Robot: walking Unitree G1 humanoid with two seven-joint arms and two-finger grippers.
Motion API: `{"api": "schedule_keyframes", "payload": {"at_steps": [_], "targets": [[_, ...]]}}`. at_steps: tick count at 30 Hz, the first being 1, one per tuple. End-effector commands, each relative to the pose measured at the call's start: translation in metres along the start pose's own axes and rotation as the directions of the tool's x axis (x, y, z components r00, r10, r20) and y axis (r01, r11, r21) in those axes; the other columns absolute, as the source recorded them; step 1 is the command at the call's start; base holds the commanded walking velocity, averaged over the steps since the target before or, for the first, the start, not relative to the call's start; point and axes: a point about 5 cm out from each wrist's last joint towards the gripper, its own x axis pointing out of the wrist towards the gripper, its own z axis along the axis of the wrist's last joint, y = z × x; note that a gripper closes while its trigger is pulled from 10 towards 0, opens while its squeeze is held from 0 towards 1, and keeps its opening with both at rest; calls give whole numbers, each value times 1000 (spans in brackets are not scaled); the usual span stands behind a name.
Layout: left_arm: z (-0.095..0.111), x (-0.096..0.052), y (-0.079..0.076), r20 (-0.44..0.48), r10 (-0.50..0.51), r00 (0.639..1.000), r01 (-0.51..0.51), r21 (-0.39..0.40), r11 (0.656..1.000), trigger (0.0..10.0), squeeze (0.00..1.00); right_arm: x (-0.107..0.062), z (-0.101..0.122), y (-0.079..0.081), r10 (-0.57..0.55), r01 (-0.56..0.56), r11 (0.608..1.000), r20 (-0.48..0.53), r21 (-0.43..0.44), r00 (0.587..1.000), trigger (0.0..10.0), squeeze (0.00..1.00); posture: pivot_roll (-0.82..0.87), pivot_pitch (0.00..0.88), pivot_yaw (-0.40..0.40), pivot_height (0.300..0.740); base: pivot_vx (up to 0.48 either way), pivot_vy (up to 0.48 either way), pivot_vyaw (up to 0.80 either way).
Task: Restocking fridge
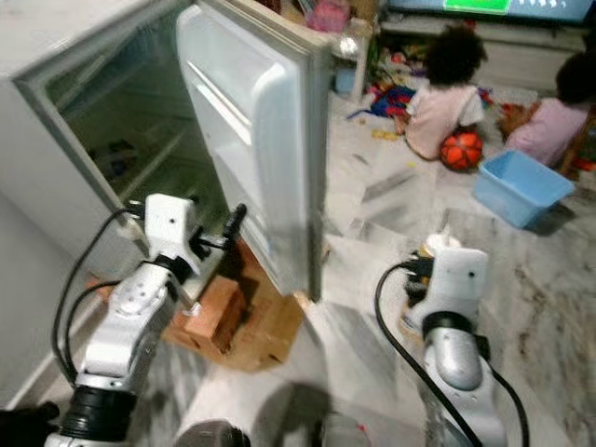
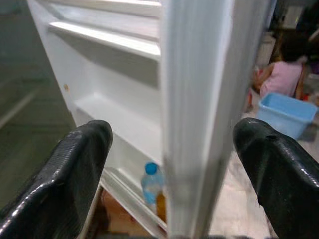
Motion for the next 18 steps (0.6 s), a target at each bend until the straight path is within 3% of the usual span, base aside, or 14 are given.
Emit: {"api": "schedule_keyframes", "payload": {"at_steps": [1,18], "targets": [[-1,0,5,-12,14,1000,-14,-4,1000,10000,0,2,4,4,11,-11,1000,25,5,1000,10000,0,-105,84,74,740,0,0,0],[2,0,9,-10,28,1000,-28,2,1000,10000,0,6,4,9,21,-21,1000,31,1,999,10000,0,-89,77,72,740,0,0,0]]}}
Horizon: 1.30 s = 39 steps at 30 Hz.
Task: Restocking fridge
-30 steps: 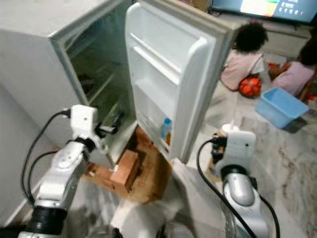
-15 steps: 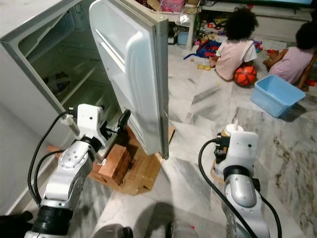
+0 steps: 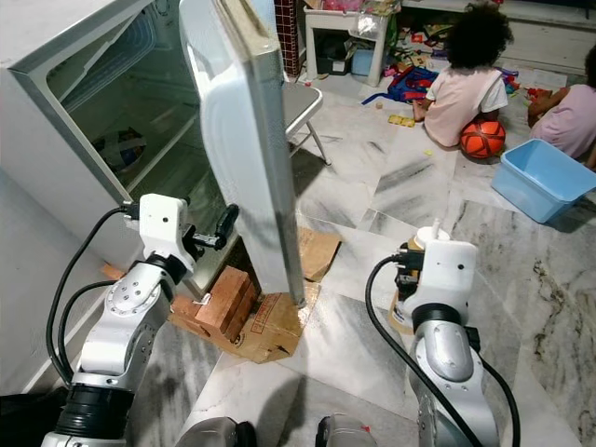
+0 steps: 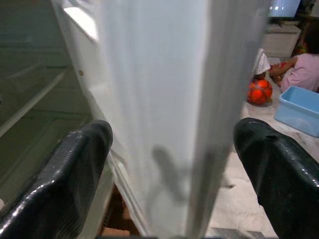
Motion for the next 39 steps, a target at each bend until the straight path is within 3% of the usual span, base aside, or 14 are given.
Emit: {"api": "schedule_keyframes", "payload": {"at_steps": [1,17,22,29,39], "targets": [[2,0,2,4,4,1000,-4,-2,1000,10000,0,1,-1,2,7,-7,1000,2,-5,1000,10000,0,-90,77,72,740,0,0,0],[1,1,4,-14,2,1000,-2,9,1000,10000,0,0,-5,3,5,-5,1000,-8,20,1000,10000,0,-40,44,61,740,0,0,0],[6,5,12,6,63,998,-63,6,998,10000,0,8,-1,5,32,-32,999,-5,17,999,10000,0,-31,38,29,740,0,0,0],[-1,-4,22,-13,148,989,-148,-23,989,10000,0,8,-5,6,47,-46,999,-14,20,999,10000,0,-23,26,19,740,0,0,0],[-2,-6,36,-1,180,984,-179,-14,984,10000,0,10,-6,6,48,-48,999,-19,20,999,10000,0,-27,27,17,740,0,451,0]]}}
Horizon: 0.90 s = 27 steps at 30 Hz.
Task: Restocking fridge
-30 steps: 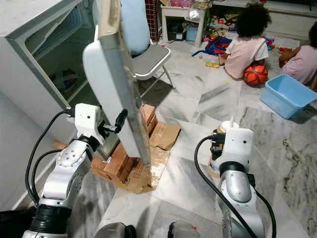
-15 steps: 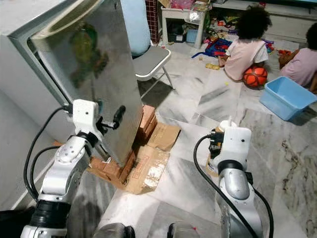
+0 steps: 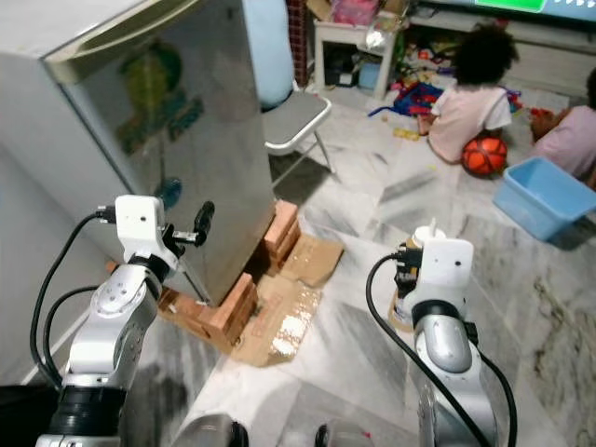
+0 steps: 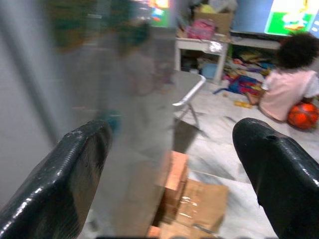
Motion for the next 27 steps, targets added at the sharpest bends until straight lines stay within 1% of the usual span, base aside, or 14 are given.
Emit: {"api": "schedule_keyframes", "payload": {"at_steps": [1,4,8,12,14,19,24,27], "targets": [[3,2,7,14,10,1000,-10,18,1000,10000,0,0,1,4,18,-18,1000,8,14,1000,10000,0,-28,29,19,740,0,472,0],[6,3,4,28,-13,1000,12,30,999,10000,0,0,1,4,15,-15,1000,9,15,1000,10000,0,-30,28,21,740,0,447,0],[6,4,-1,36,-44,998,43,29,999,10000,0,0,1,3,13,-13,1000,10,15,1000,10000,0,-31,24,23,740,352,326,0],[5,3,-4,29,-58,998,56,40,998,10000,0,0,1,3,11,-11,1000,11,15,1000,10000,0,-33,18,22,740,360,0,0],[3,2,-7,29,-67,997,66,32,997,10000,0,-1,1,3,10,-10,1000,12,14,1000,10000,0,-33,15,23,740,0,0,0],[2,0,-11,33,-92,995,91,42,995,10000,0,-1,1,3,8,-9,1000,7,17,1000,10000,0,-33,13,20,740,0,0,0],[4,0,-14,54,-108,993,106,38,994,10000,0,-1,0,2,11,-11,1000,4,15,1000,10000,0,-33,11,14,740,0,0,-506],[5,0,-14,63,-110,992,108,33,994,10000,0,-1,0,2,12,-12,1000,4,14,1000,10000,0,-35,10,12,740,247,0,-444]]}}
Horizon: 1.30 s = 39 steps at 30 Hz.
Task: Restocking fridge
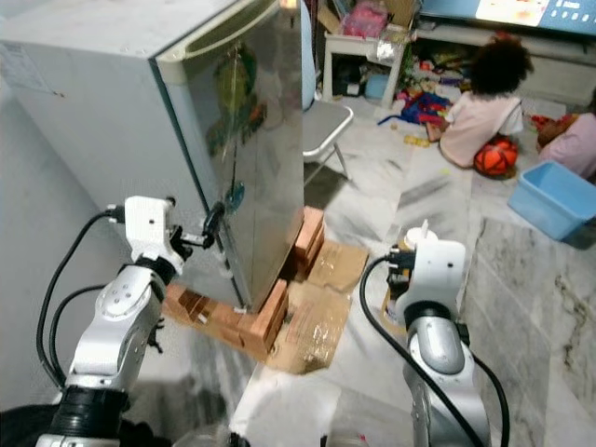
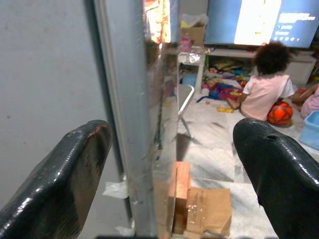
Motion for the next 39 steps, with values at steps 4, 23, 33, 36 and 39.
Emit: {"api": "schedule_keyframes", "payload": {"at_steps": [4,23,33,36,39], "targets": [[3,0,-2,19,-15,1000,15,3,1000,10000,0,-1,2,-2,2,-2,1000,10,-7,1000,10000,0,-37,9,9,740,310,0,-111],[4,4,-4,21,-2,1000,2,-10,1000,10000,0,0,4,-3,-3,3,1000,15,-13,1000,10000,0,-44,24,9,740,319,0,-63],[1,0,-4,13,22,1000,-22,-13,1000,10000,0,0,5,-3,-3,3,1000,12,-17,1000,10000,0,-45,29,5,740,0,0,0],[-1,1,-4,5,15,1000,-14,-14,1000,10000,0,-1,5,-3,-3,3,1000,11,-17,1000,10000,0,-47,28,5,740,0,0,0],[-4,5,-2,-8,23,1000,-23,-10,1000,10000,0,-1,5,-4,-2,2,1000,10,-18,1000,10000,0,-50,29,6,740,0,0,0]]}}
